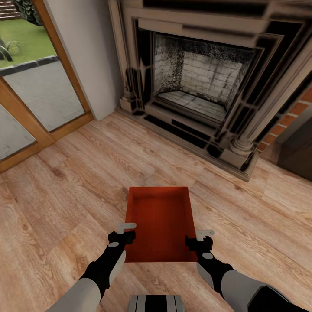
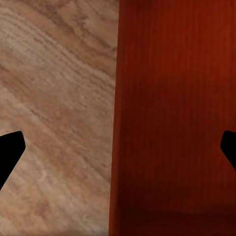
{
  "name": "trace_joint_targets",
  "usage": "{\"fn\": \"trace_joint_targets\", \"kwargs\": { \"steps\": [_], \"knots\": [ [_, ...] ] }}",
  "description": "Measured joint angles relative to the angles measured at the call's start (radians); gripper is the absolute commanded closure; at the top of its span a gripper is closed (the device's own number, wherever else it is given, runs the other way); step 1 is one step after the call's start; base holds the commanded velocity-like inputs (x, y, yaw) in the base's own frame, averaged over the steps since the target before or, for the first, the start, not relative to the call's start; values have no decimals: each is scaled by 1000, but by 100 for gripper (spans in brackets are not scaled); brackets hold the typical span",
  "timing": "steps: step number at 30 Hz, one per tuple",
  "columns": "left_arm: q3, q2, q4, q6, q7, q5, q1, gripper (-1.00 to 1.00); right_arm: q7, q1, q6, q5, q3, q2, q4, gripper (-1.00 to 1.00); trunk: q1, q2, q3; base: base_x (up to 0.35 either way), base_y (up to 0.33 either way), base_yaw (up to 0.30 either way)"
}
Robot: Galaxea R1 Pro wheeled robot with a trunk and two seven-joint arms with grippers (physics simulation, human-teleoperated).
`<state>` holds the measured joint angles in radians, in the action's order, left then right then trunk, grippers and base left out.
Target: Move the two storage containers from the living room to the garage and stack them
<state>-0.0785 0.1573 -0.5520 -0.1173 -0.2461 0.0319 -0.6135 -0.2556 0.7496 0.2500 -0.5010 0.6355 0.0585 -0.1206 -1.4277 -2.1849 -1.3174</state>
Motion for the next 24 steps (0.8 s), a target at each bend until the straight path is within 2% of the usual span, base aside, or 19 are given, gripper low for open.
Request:
{"fn": "trace_joint_targets", "kwargs": {
  "steps": [14, 24],
  "knots": [
    [1, -1, 0, 1, 0, 0, 0, -100, 0, 0, 0, 0, -1, 1, -1, -100, 0, 0, 0, 0, 0, 0],
    [2, -2, 0, 1, 0, 0, 0, -100, 0, 0, 0, 0, -1, 1, -1, -100, -38, -70, -31, 0, 0, 0]
  ]
}}
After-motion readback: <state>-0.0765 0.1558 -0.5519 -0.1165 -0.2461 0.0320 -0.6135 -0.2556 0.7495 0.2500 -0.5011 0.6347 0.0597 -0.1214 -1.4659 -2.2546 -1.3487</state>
